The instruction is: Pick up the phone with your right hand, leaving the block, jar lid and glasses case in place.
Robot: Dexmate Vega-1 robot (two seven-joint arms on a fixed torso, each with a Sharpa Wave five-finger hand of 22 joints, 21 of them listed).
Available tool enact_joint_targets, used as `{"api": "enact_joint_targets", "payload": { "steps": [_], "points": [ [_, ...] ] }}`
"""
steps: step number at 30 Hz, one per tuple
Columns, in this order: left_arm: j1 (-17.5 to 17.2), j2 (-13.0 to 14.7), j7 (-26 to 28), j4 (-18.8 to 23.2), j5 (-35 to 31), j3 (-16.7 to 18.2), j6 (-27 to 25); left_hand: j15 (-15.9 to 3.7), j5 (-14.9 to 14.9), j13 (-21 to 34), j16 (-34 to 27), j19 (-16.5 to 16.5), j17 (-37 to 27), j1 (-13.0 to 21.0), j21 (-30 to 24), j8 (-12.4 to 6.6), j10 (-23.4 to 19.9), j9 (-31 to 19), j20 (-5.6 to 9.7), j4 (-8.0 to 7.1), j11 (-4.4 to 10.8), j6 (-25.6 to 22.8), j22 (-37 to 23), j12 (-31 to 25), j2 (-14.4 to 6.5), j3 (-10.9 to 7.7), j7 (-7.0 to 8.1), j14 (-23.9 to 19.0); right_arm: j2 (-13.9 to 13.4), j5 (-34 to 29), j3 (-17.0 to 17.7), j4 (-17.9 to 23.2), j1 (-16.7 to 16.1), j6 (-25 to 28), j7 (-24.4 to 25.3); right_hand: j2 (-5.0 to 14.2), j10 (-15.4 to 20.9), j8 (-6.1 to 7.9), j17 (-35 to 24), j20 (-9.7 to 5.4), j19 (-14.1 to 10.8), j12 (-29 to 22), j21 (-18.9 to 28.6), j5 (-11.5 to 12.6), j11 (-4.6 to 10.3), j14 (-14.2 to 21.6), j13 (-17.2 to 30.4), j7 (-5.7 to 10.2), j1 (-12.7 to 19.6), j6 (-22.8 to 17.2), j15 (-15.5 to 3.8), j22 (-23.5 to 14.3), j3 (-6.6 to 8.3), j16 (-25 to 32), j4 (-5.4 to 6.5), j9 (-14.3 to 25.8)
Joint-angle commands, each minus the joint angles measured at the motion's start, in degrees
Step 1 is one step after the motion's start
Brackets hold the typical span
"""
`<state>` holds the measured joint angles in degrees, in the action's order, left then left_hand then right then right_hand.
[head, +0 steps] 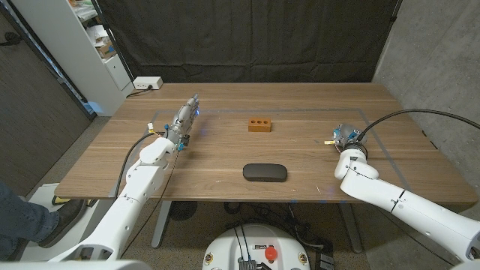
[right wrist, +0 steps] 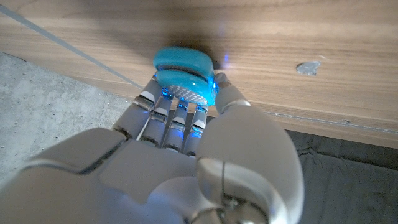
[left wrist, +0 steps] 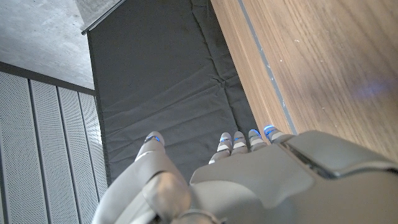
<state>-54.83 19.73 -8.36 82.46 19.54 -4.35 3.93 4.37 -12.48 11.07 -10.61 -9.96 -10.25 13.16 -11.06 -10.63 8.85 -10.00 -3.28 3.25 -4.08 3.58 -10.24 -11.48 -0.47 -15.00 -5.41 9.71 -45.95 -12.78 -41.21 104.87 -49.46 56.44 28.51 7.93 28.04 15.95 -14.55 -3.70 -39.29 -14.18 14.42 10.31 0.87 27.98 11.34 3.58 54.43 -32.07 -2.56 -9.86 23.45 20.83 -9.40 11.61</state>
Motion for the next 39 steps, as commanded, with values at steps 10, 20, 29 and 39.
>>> {"api": "enact_joint_targets", "payload": {
  "steps": [10, 20, 29, 39],
  "points": [
    [0.3, -0.1, 0.1, 0.2, -0.1, 0.1, 0.1, -0.13, 0.2, 0.2, -0.1, -3.4, -0.3, 0.1, -0.1, -0.15, 0.6, -0.3, -0.42, 0.19, 0.01, -0.1, -0.2, -0.5, -0.6, 0.14, 0.21, 3.4, 0.0, -0.7, 1.7, 1.4, -0.9, -1.3, 0.8, 0.20, 3.1, 0.03, -0.4, -2.83, -1.3, 0.1, 0.3, -0.1, 2.47, 0.8, 0.1, 0.08, 0.7, -0.8, -6.23, 0.1, -0.06, 0.3, 0.35, 0.3],
    [0.0, 0.0, 0.1, 0.7, 0.0, 0.2, 0.1, -0.12, 0.2, 0.2, -0.1, -3.5, -0.3, 0.1, -0.1, -0.17, 0.6, -0.3, -0.38, 0.22, -0.03, -0.2, -0.2, -0.5, -0.7, 0.17, 0.19, 3.3, -1.1, -1.4, 2.3, 3.5, -1.5, -0.6, 0.8, 0.20, 3.3, -0.06, -0.5, -2.75, -1.8, 0.2, 0.3, -0.1, 2.69, 0.8, 0.1, 0.12, 0.9, -0.9, -6.37, 0.1, -0.08, 0.3, 0.38, 0.3],
    [-0.3, -0.1, 0.0, 0.1, 0.4, 0.7, 0.2, -0.15, 0.2, 0.2, -0.1, -3.5, -0.3, 0.1, -0.2, -0.15, 0.7, -0.3, -0.36, 0.24, 0.03, -0.1, -0.2, -0.5, -0.7, 0.20, 0.13, 3.4, -2.8, -2.8, 2.0, 6.2, -1.7, 1.1, -0.1, 0.28, 3.7, -0.18, -0.5, -2.83, -2.3, 0.2, 0.2, -0.1, 2.68, 1.5, 0.1, 0.16, 0.8, -1.1, -6.67, 0.2, -0.13, 0.4, 0.69, 0.3],
    [-0.7, -0.4, -0.3, -0.2, 0.9, 0.9, 0.8, -0.18, 0.2, 0.2, -0.1, -3.5, -0.3, 0.1, -0.2, 0.10, 0.6, -0.3, -0.34, 0.28, 0.03, 0.5, -0.2, -0.6, -0.8, 0.23, 0.34, 3.4, -4.4, -4.4, 1.8, 9.4, -1.5, 3.2, -1.0, 0.53, 4.4, -0.29, -0.8, -2.69, -2.7, 0.1, 0.0, -0.1, 2.76, 3.1, 0.1, 0.22, 0.7, -1.3, -7.17, 0.2, -0.17, 1.0, 1.04, 0.3]
  ]
}}
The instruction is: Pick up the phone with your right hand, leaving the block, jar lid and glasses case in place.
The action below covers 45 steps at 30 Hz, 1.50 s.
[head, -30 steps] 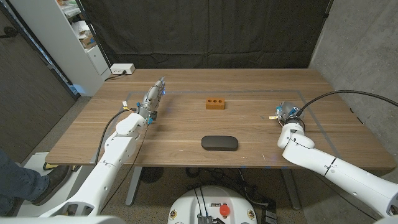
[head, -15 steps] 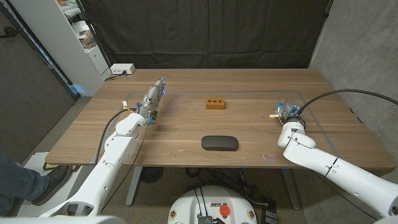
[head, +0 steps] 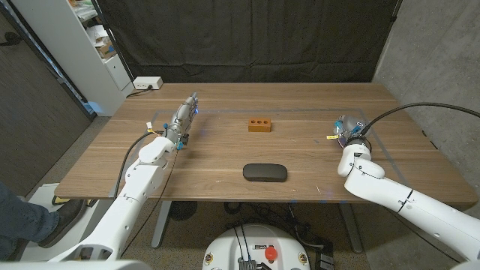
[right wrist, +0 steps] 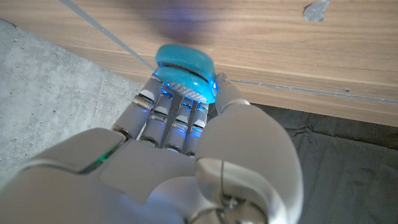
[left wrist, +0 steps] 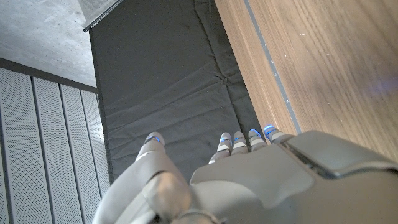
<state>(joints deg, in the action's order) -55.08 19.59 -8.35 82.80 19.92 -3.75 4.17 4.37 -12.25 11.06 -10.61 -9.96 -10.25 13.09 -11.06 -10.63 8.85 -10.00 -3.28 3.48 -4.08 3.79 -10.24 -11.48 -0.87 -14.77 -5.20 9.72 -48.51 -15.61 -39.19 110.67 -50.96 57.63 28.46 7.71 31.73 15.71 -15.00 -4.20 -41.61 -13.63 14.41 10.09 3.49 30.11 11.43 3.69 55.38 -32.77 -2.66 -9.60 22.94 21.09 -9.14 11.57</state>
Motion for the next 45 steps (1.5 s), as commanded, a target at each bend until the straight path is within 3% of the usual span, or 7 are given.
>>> {"api": "enact_joint_targets", "payload": {
  "steps": [1, 16, 45],
  "points": [
    [-0.4, -0.3, -0.2, -0.6, 0.5, 0.3, 0.6, -0.15, 0.0, 0.2, -0.1, -3.5, -0.3, 0.2, -0.2, 0.09, 0.6, -0.3, -0.33, 0.05, 0.06, 0.3, -0.2, -0.6, -0.4, 0.00, 0.19, 3.4, -2.0, -1.7, -0.3, 3.8, 0.1, 2.1, -1.1, 0.75, 0.9, -0.04, -0.4, -2.09, -0.3, -0.5, -0.1, 0.1, 0.15, 1.2, 0.1, 0.13, -0.3, -0.7, -7.07, 0.0, 0.33, 0.9, 0.78, 0.3],
    [-0.5, -0.2, -0.6, -1.2, 0.9, 0.9, 1.2, -0.14, 0.0, 0.2, -0.1, -3.6, -0.3, 0.2, -0.2, 0.02, 0.5, -0.3, -0.33, 0.10, 0.09, 0.3, -0.2, -0.6, -0.5, 0.02, 0.25, 3.4, -3.0, -3.0, 0.5, 7.1, -0.1, 3.5, -1.2, 0.83, 1.8, -0.14, -0.7, -1.87, -0.6, -0.5, -0.4, 0.2, 0.29, 2.6, 0.1, 0.26, -0.3, -1.1, -7.48, 0.0, 0.20, 1.5, 0.99, 0.4],
    [1.4, -0.3, -2.0, -4.5, 1.0, 1.2, 2.6, -0.17, 0.0, 0.2, -0.2, -3.6, -0.3, 0.2, -0.3, -0.13, 0.5, -0.3, -0.34, 0.20, 0.09, 0.1, -0.2, -0.6, -0.6, 0.09, 0.11, 3.4, -6.1, -8.4, -1.9, 13.4, 4.3, 8.5, -5.7, 0.64, 3.9, 0.03, -1.5, -1.93, -2.3, -0.6, -0.5, 0.3, 0.67, 5.6, 0.2, 0.19, -0.9, -2.9, -7.99, 0.0, 0.00, 2.6, 1.44, 0.3]
  ]
}}
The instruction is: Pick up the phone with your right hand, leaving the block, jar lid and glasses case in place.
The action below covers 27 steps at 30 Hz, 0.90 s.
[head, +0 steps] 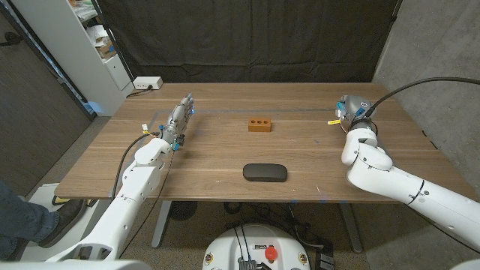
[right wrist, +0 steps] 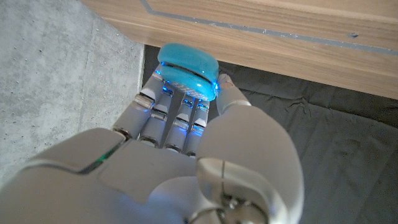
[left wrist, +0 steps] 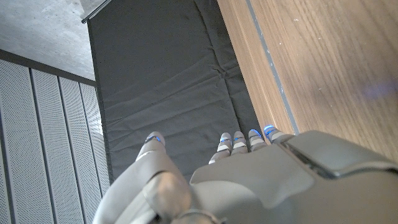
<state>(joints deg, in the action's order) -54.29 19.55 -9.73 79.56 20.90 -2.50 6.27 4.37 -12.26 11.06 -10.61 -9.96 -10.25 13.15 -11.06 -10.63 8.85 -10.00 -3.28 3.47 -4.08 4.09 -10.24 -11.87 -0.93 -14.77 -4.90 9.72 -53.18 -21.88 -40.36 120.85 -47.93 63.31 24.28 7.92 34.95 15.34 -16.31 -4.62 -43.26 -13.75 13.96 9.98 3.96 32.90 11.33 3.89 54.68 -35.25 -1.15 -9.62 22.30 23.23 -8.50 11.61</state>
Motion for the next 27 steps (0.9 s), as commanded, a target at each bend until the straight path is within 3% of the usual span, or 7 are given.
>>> {"api": "enact_joint_targets", "payload": {
  "steps": [1, 15, 27],
  "points": [
    [0.7, -0.3, -0.7, -1.4, 0.1, 0.0, 0.4, -0.15, 0.0, 0.2, -0.2, -3.6, -0.3, 0.1, -0.3, -0.14, 0.5, -0.3, -0.31, 0.21, 0.09, -0.3, -0.2, -0.3, -0.5, 0.10, -0.21, 3.4, -1.7, -2.2, -0.7, 3.6, 1.3, 3.0, -1.7, 0.41, 0.8, 0.42, -0.2, -1.52, -0.7, -0.5, 0.0, 0.4, 0.28, 2.9, 0.3, 0.03, -0.2, -0.5, -9.51, 0.0, 0.64, 0.4, 0.80, 0.3],
    [1.1, -0.1, -1.3, -1.5, 0.4, 0.4, 1.2, -0.15, 0.1, 0.2, -0.2, -3.6, -0.3, 0.1, -0.3, -0.17, 0.4, -0.3, -0.36, 0.26, 0.12, -0.3, -0.2, -0.3, -0.6, 0.14, -0.25, 3.4, -3.4, -2.2, -0.4, 7.2, 2.0, 5.0, -3.2, 0.34, 1.5, 0.49, -0.3, -1.43, -0.7, -0.5, -0.4, 0.4, 0.29, 3.4, 0.3, 0.27, -0.4, -1.3, -9.45, 0.0, 0.71, 0.4, 0.91, 0.3],
    [1.6, 0.0, -1.5, -2.1, 0.4, 0.6, 1.4, -0.18, 0.1, 0.2, -0.2, -3.6, -0.3, 0.1, -0.3, -0.36, 0.3, -0.3, -0.29, 0.31, 0.11, -0.8, -0.2, -0.4, -0.7, 0.17, -0.18, 3.3, -2.8, -2.6, -1.8, 7.2, 3.0, 6.4, -3.1, 0.22, 1.2, 0.18, -0.4, -1.24, -0.1, -0.1, -0.9, 0.4, 0.28, 2.7, 0.3, 0.26, -0.5, -1.0, -9.24, 0.0, 0.71, -0.1, 0.90, 0.3]
  ]
}}
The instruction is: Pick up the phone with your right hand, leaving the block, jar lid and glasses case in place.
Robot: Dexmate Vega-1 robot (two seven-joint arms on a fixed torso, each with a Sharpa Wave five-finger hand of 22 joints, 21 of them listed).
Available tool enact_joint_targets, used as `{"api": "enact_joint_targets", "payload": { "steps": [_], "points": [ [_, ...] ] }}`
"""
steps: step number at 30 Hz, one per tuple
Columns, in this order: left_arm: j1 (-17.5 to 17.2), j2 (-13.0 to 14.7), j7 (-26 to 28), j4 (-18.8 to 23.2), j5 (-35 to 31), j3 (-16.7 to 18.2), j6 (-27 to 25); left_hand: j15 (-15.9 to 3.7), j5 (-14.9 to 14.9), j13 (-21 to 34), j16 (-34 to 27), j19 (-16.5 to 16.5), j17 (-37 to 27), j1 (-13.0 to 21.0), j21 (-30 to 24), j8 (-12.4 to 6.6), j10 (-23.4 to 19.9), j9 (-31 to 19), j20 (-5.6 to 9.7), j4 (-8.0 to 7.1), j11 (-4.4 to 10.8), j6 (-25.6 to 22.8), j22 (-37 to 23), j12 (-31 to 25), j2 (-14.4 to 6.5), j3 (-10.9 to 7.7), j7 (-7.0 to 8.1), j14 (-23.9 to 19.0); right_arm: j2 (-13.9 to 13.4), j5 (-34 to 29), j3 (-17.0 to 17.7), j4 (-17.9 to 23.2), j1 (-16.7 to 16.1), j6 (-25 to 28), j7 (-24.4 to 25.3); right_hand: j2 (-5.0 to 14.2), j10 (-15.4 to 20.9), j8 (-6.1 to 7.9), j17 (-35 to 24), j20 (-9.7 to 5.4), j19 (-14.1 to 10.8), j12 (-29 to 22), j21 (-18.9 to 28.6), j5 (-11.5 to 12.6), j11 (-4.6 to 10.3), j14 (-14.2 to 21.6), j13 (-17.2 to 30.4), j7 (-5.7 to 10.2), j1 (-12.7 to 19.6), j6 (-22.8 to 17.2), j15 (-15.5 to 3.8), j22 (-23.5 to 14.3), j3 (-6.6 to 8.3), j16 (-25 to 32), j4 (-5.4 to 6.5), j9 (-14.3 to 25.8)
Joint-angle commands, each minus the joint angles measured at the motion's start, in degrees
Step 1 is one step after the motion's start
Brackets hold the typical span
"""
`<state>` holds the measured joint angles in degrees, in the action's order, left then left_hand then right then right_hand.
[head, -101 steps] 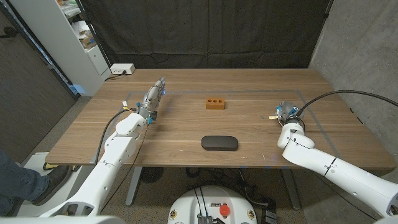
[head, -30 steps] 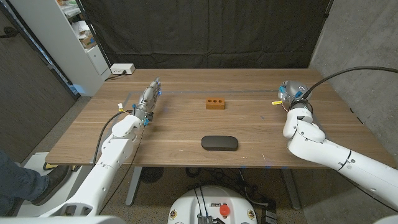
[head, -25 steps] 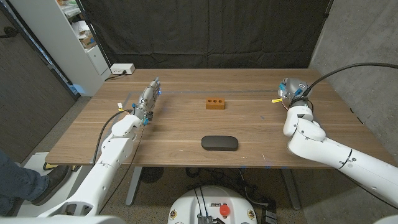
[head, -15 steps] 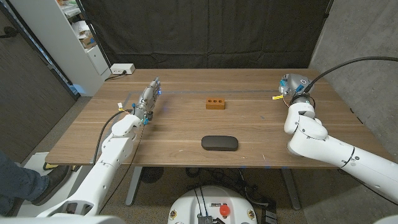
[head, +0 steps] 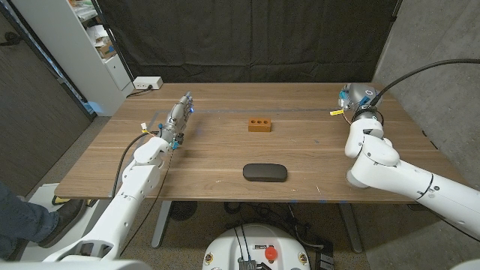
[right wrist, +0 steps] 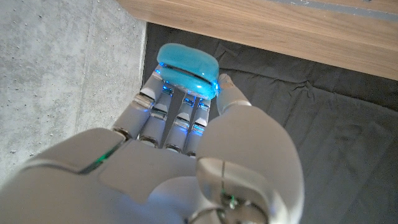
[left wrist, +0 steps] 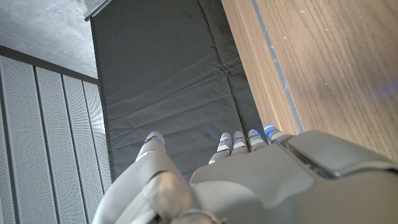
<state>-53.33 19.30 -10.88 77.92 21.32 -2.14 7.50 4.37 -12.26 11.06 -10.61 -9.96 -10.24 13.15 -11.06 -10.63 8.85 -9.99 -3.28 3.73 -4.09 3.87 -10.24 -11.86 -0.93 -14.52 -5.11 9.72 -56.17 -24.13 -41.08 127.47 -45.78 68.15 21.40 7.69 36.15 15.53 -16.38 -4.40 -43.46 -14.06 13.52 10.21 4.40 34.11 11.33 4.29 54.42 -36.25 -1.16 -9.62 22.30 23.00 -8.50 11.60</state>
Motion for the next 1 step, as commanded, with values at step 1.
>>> {"api": "enact_joint_targets", "payload": {
  "steps": [1],
  "points": [
    [1.1, 0.1, -0.9, -1.1, 0.1, 0.3, 0.9, -0.18, 0.1, 0.2, -0.2, -3.6, -0.3, 0.2, -0.3, -0.37, 0.2, -0.3, -0.29, 0.06, 0.11, -0.6, -0.2, -0.4, -0.7, -0.09, 0.02, 3.3, 0.4, -0.4, -1.4, 0.5, 1.1, 1.7, -0.2, 0.50, 0.0, -0.02, -0.4, -1.41, 0.1, 0.2, -0.5, 0.2, -0.17, 1.4, 0.3, -0.15, -0.2, -0.1, -9.25, 0.0, 0.73, 0.1, 0.93, 0.3]
  ]
}}
